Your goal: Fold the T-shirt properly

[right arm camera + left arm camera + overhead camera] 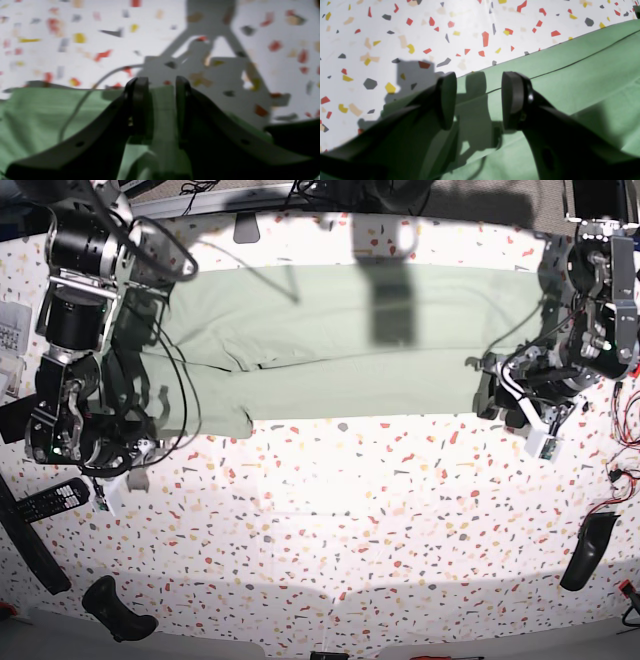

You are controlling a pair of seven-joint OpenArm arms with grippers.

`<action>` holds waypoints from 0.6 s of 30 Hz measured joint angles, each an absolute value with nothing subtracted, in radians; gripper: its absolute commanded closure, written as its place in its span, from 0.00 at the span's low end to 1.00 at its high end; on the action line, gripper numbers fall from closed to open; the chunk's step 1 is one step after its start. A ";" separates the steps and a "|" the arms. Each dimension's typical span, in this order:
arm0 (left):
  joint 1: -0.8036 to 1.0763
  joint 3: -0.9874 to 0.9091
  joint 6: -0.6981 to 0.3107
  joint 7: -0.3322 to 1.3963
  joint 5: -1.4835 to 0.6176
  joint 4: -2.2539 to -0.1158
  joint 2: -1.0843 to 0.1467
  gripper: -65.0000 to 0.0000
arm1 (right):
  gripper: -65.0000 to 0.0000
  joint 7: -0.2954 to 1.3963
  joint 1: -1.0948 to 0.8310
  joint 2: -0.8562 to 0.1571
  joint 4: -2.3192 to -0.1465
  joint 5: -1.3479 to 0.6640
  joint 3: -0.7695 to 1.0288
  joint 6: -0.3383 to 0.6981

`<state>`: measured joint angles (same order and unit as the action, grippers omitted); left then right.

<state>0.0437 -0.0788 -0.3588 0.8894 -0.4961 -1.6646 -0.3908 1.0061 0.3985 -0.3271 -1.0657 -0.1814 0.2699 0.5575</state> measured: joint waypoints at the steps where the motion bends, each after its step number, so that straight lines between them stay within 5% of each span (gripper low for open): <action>1: 0.044 -0.079 -0.359 0.890 -0.496 -1.665 -0.391 0.59 | 0.73 1.006 0.398 -0.327 -1.066 -0.165 0.270 0.558; 8: 0.044 -0.079 -0.359 0.891 -0.496 -1.665 -0.391 0.59 | 0.51 0.974 0.398 -0.327 -1.066 -0.210 0.270 0.558; 18: 0.044 -0.079 -0.359 0.891 -0.496 -1.665 -0.391 0.59 | 0.51 0.971 0.398 -0.268 -1.066 -0.217 0.271 0.558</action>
<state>0.0441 -0.0788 -0.3588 0.8906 -0.4961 -1.6646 -0.3908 0.9714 0.3985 -0.2676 -1.0657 -0.2169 0.2707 0.5575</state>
